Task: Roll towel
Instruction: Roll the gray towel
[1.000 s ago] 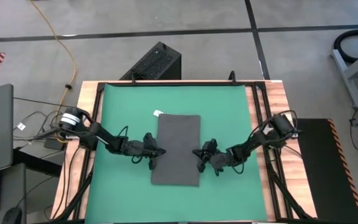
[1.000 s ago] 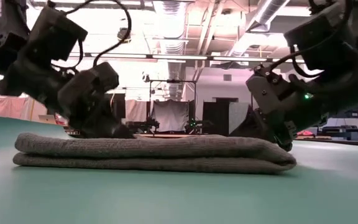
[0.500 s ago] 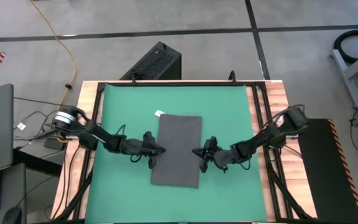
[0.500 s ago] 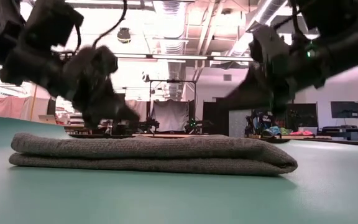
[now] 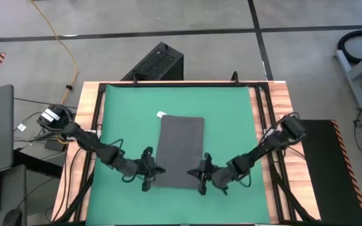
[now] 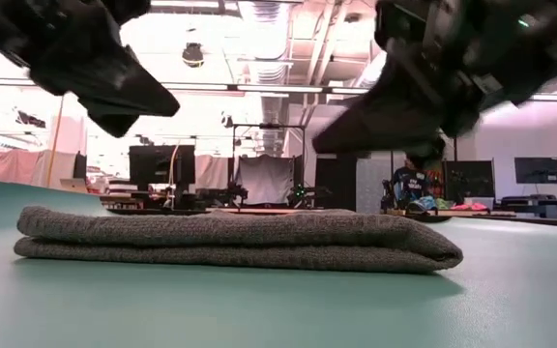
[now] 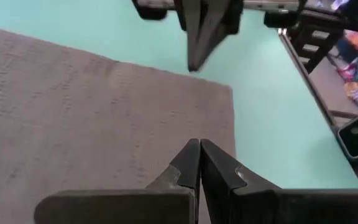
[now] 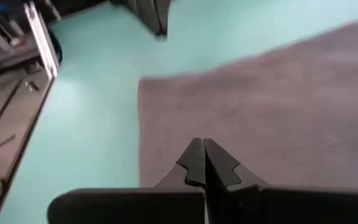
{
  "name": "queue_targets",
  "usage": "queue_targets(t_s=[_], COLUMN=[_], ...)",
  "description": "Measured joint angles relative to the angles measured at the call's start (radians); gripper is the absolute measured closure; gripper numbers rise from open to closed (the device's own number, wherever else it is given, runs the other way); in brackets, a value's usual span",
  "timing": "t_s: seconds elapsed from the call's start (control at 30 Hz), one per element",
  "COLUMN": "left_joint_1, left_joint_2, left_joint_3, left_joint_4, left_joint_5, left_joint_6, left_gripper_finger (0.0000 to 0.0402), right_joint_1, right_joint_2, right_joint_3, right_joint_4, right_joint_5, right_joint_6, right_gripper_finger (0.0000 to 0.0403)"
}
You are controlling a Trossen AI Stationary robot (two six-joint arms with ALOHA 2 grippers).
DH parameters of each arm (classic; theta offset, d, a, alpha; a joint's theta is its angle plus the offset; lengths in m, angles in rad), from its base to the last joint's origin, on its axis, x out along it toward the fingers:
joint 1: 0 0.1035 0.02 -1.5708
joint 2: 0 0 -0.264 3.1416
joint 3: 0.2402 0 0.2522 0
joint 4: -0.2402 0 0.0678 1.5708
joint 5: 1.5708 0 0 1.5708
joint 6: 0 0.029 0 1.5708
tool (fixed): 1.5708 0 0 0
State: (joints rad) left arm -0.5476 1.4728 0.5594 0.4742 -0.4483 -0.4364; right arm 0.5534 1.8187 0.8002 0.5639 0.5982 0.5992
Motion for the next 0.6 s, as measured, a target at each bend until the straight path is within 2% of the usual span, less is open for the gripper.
queue_targets(t_s=[0.13,0.27,0.4,0.6], left_joint_1=[-0.075,-0.133,-0.173,-0.177], left_joint_2=[0.003,0.037,0.137,0.306], left_joint_3=[-0.007,-0.045,-0.048,-0.051], left_joint_4=[0.023,0.096,0.227,0.318], left_joint_5=[-0.100,-0.123,-0.116,-0.137], left_joint_6=[-0.057,-0.088,-0.029,-0.005], left_gripper_finger=[0.0401,0.0401,0.0401,0.0401], right_joint_1=[0.042,0.063,0.059,0.054], right_joint_2=[0.099,0.190,0.272,0.350], right_joint_3=[0.078,0.153,0.226,0.258], right_joint_4=[0.005,0.008,0.009,0.013], right_joint_5=[0.019,0.034,0.059,0.093], right_joint_6=[0.062,0.116,0.148,0.194], right_gripper_finger=[0.0394,0.0394,0.0394,0.0394])
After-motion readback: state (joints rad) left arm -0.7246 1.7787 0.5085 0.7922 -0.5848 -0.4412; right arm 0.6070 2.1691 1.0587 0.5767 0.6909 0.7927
